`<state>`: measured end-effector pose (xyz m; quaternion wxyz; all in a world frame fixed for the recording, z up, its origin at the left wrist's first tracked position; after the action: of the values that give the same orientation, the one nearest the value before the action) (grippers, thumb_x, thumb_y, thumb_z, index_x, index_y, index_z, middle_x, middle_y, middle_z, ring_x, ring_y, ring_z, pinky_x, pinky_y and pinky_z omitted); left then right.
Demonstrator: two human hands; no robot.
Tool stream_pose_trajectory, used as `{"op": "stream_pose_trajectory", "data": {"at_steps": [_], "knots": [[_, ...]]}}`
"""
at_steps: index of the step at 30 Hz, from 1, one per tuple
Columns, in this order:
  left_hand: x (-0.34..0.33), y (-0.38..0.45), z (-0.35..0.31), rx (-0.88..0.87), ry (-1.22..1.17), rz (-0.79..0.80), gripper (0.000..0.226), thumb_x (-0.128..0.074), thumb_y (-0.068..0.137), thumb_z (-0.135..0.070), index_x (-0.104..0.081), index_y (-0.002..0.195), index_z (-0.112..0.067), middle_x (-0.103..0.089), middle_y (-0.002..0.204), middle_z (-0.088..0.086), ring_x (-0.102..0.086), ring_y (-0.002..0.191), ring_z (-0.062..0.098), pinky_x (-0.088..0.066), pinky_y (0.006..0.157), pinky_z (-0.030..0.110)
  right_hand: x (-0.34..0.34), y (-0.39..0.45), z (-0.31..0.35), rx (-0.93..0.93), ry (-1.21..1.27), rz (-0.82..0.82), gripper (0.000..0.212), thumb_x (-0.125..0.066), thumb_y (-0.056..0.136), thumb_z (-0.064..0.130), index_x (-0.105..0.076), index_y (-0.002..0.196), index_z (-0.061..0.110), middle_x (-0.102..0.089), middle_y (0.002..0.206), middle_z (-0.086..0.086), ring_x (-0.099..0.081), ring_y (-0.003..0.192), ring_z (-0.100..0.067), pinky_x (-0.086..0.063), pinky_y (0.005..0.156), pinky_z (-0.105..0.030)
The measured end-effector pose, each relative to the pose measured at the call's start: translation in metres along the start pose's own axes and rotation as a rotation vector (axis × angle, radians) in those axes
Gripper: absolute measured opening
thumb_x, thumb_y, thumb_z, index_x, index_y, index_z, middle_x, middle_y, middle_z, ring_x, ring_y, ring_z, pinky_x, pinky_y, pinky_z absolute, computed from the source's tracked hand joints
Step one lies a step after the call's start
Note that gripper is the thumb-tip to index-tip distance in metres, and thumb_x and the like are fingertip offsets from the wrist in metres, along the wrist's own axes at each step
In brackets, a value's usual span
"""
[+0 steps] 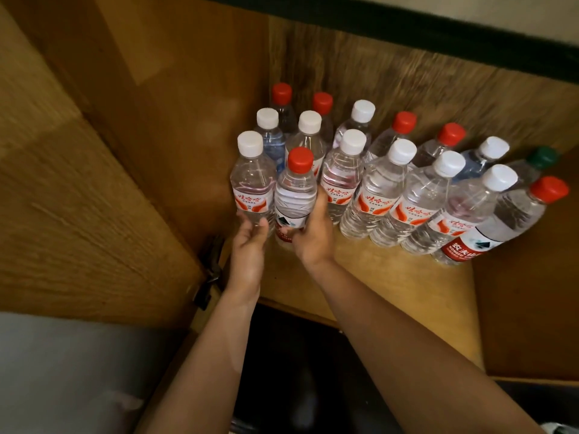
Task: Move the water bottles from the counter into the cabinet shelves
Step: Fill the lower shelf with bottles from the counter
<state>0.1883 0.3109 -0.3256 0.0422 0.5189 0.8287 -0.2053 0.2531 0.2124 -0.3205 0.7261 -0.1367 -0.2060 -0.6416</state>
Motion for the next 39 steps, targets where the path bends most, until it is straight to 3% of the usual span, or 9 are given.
{"op": "stream_pose_trajectory", "data": {"at_steps": [6,10,14,20,25,28,34,39], "knots": [[-0.006,-0.003,0.001,-0.011,0.033,-0.012,0.047,-0.044,0.093,-0.003,-0.039,0.139,-0.014,-0.052,0.136,0.006,-0.047,0.127,0.018,-0.031,0.112,0.043,0.005,-0.001,-0.009,-0.079,0.133,0.010,0.084,-0.075,0.072,0.003,-0.024,0.137,0.018,-0.054,0.120,0.007,-0.049,0.107,-0.005,-0.035,0.072,0.003],[-0.007,0.001,0.002,0.007,0.040,-0.009,0.051,-0.044,0.091,0.003,-0.038,0.139,-0.013,-0.052,0.136,0.008,-0.047,0.127,0.020,-0.031,0.112,0.043,0.001,-0.009,-0.009,-0.114,0.129,0.011,0.090,-0.075,0.073,0.009,-0.019,0.141,0.025,-0.049,0.133,-0.005,-0.049,0.120,-0.020,-0.037,0.090,-0.021],[-0.003,0.004,0.000,-0.004,0.056,0.008,0.046,-0.046,0.089,0.005,-0.047,0.130,-0.017,-0.057,0.130,0.005,-0.051,0.122,0.018,-0.036,0.108,0.039,-0.002,-0.005,-0.007,-0.202,-0.023,-0.051,0.094,-0.078,0.070,0.033,-0.016,0.140,0.025,-0.030,0.141,-0.012,-0.038,0.125,-0.030,-0.025,0.086,-0.025],[0.001,0.007,-0.003,-0.029,0.056,0.037,0.046,-0.047,0.087,0.008,-0.057,0.104,-0.033,-0.065,0.111,-0.010,-0.058,0.111,0.009,-0.045,0.094,0.027,-0.005,-0.004,-0.007,-0.130,0.104,-0.017,0.081,-0.077,0.072,0.017,-0.021,0.131,0.016,-0.038,0.136,-0.006,-0.042,0.123,-0.020,-0.033,0.091,-0.024],[-0.001,0.006,-0.004,-0.038,0.021,0.048,0.048,-0.045,0.086,0.010,-0.053,0.107,-0.033,-0.062,0.113,-0.010,-0.056,0.111,0.007,-0.045,0.088,0.021,-0.006,0.002,-0.005,-0.095,0.082,0.027,0.082,-0.076,0.073,0.011,-0.019,0.132,0.011,-0.034,0.136,-0.007,-0.037,0.123,-0.013,-0.028,0.093,-0.017],[-0.002,0.004,-0.004,-0.035,0.012,0.068,0.048,-0.045,0.087,0.009,-0.049,0.120,-0.027,-0.061,0.120,-0.004,-0.056,0.111,0.005,-0.047,0.084,0.019,-0.004,0.002,-0.006,-0.134,0.124,0.008,0.086,-0.078,0.070,0.008,-0.020,0.134,0.013,-0.032,0.137,-0.007,-0.032,0.117,-0.006,-0.026,0.095,-0.016],[0.001,0.000,-0.007,0.022,0.011,0.058,0.058,-0.037,0.083,0.015,-0.044,0.130,-0.019,-0.060,0.122,0.001,-0.058,0.110,0.012,-0.047,0.085,0.022,-0.002,-0.004,-0.011,-0.301,0.241,-0.083,0.081,-0.083,0.064,0.017,-0.032,0.127,0.018,-0.037,0.134,-0.008,-0.041,0.124,-0.026,-0.031,0.089,-0.025],[0.006,0.000,-0.009,0.069,0.024,0.042,0.054,-0.032,0.079,0.019,-0.052,0.116,-0.015,-0.063,0.107,0.002,-0.059,0.101,0.015,-0.046,0.087,0.024,-0.010,-0.004,-0.008,-0.375,0.210,-0.104,0.083,-0.082,0.065,0.021,-0.029,0.129,0.023,-0.031,0.138,-0.010,-0.040,0.125,-0.033,-0.034,0.087,-0.032]]}}
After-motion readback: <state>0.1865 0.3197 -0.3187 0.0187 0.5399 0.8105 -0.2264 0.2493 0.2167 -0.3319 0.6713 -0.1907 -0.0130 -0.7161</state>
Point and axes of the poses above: each hand's wrist, its own y-axis towards the middle knuckle, its own x-axis out of the back of the hand, z = x × y, the point moved 5 cm from there along y, towards the middle knuckle
